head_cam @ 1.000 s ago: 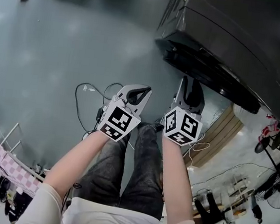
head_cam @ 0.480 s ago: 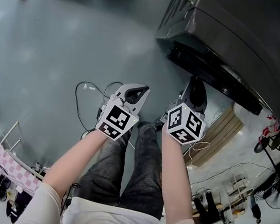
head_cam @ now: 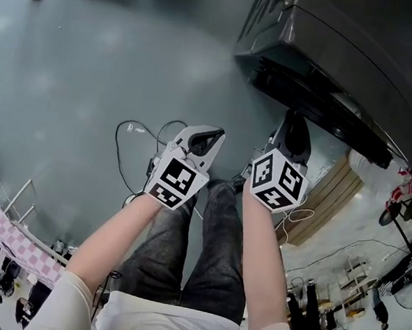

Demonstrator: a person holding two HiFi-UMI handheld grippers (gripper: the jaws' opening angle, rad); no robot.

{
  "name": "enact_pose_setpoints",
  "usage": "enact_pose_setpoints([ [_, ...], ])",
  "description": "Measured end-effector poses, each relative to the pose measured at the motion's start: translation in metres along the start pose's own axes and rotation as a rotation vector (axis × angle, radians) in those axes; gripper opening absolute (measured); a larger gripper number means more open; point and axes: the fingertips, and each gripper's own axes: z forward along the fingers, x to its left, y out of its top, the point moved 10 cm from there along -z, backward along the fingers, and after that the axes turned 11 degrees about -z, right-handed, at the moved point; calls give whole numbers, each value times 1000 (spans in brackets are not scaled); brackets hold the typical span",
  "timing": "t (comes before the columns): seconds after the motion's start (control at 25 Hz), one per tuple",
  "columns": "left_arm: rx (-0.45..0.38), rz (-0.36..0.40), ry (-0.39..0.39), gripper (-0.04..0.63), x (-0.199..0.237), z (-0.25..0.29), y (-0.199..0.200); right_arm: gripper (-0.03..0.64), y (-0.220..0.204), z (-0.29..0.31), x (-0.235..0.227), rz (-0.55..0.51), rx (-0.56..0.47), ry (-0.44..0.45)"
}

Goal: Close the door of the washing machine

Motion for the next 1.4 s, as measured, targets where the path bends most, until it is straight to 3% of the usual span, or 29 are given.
enact_pose_setpoints([
  [0.24, 4, 7, 10, 9, 2, -4, -5, 81, 2, 8, -2, -28, 4, -5],
  [0.64, -18, 46, 15, 9, -27, -29, 19, 57, 23, -17, -19, -169, 13, 97],
  [0.88, -55, 115, -4, 9, -71, -78, 66, 57, 68, -86, -32, -263, -25, 184],
  [1.16, -103, 218, -34, 9, -130, -150, 118, 52, 114, -190, -33, -263, -69, 259],
  [1.4, -163, 242, -60, 9, -178, -218, 160, 48, 164, -276, -34, -266, -136, 285],
])
